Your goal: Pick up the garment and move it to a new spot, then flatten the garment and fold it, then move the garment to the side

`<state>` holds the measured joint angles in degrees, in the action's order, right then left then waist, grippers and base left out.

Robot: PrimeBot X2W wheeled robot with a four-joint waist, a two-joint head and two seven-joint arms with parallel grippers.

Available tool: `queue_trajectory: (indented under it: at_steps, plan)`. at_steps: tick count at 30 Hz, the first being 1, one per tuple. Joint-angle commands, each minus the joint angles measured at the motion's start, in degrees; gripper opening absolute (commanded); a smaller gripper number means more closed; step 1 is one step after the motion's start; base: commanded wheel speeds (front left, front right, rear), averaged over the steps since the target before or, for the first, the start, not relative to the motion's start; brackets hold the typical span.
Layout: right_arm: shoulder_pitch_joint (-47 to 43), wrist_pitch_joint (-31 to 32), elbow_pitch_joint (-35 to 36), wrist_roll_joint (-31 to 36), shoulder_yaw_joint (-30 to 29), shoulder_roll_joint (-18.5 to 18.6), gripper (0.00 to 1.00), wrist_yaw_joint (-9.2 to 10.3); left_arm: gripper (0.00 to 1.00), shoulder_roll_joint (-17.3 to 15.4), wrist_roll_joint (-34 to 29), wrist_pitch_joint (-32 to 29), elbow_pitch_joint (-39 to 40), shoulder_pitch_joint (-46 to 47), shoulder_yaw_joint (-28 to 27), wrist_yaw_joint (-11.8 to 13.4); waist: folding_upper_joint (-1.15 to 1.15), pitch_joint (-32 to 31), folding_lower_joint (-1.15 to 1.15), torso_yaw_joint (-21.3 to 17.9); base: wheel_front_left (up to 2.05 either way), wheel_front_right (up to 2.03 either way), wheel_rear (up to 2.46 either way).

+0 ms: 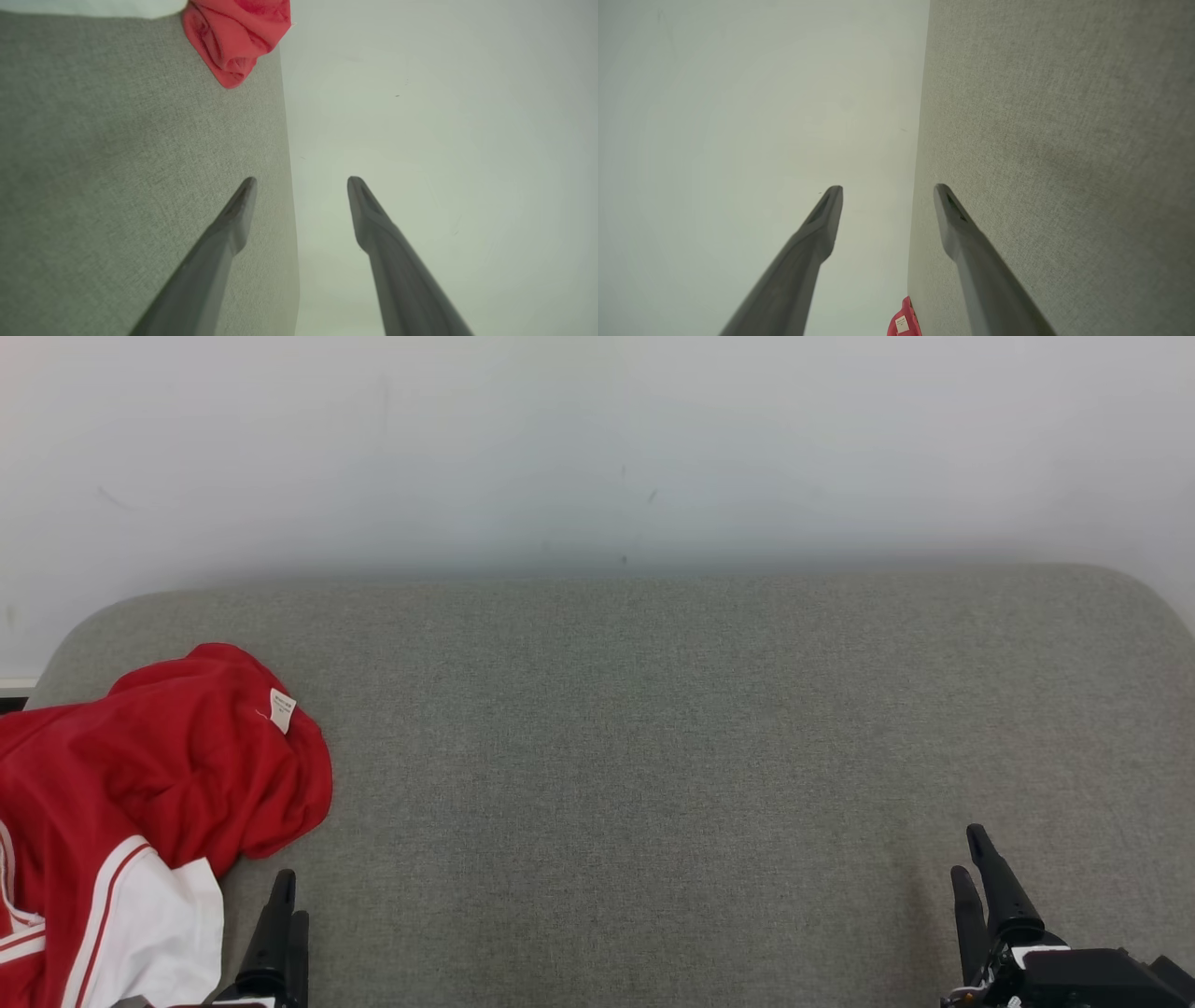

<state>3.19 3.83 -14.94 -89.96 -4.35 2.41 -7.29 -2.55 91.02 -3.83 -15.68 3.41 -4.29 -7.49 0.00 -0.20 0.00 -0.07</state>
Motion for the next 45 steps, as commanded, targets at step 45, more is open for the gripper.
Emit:
queue_trajectory:
  at_steps: [45]
  plan:
    - [-4.3, -9.9, 4.4, 49.5, 3.4, 0.4, 1.0, -0.2, 1.0, -2.6, -49.8, 10.0, 3.8, -2.6, 7.8, 4.4, 0.0, -1.4, 0.0, 0.7, 0.0, 0.0, 0.0]
